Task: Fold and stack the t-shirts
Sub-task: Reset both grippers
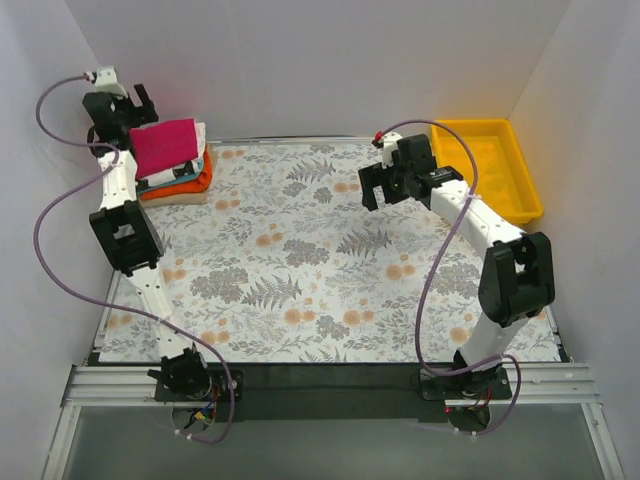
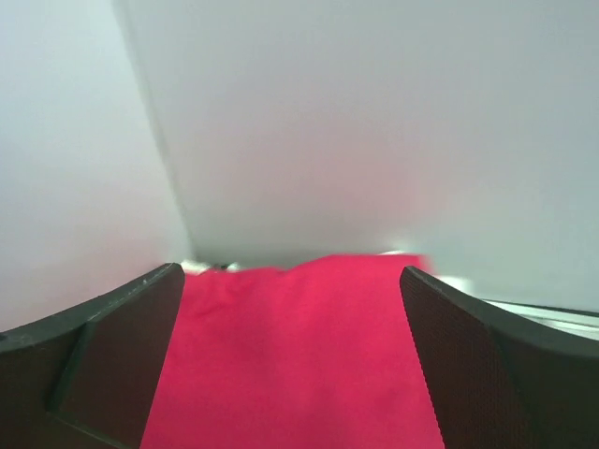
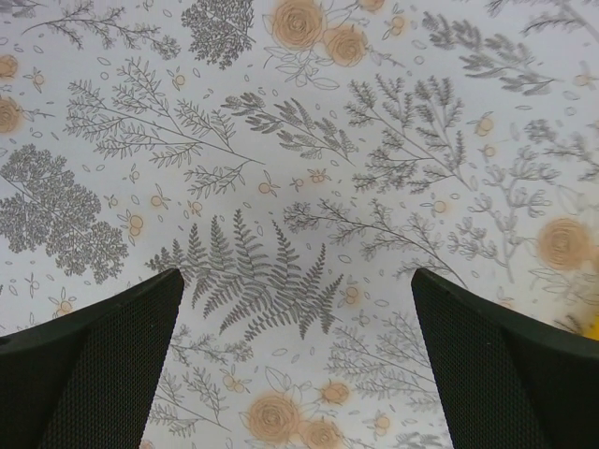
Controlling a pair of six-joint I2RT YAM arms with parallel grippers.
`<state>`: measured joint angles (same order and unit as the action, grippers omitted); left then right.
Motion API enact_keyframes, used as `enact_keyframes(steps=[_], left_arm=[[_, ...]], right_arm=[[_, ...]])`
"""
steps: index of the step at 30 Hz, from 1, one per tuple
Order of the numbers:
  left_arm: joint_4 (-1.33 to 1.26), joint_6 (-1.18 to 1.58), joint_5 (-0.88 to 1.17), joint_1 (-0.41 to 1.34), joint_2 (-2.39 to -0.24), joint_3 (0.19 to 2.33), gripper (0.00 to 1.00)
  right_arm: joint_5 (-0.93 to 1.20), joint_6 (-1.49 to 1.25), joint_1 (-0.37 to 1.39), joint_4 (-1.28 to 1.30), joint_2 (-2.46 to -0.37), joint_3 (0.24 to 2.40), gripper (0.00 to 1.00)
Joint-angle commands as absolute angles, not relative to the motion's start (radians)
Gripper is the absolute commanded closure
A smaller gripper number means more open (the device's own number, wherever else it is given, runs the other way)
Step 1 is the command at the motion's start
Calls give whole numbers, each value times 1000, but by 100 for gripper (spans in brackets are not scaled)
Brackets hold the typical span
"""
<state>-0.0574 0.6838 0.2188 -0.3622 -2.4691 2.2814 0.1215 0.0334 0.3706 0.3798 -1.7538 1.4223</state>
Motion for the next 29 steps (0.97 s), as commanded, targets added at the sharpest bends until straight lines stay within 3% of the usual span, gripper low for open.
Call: enact_keyframes(steps=[1,6,10,13,20,23,29], left_arm=[[176,676,325,-302,-2160,2272,6],[562,710,393,-229,-2005,2196,3],[673,768,460,-206,-1856,1989,2],[684,772,514,-181,-1721,1751,2],[669,746,417,-132,-1485,1309,2],[654,723,408,-124,-1402,1173,2],[638,693,411,-114,-1313,1097,2]], right_arm=[[31,136,364,408,-1613,1464,2],[37,166,310,465,-1502,1390,2],[55,172,255,521,-1428,1332,1],[90,173,230,554,-1372,1240,2],[176,193,227,598,-1269,1014,2],[192,212,227,592,-1227,941,2],[209,216,227,595,-1187,925,2]])
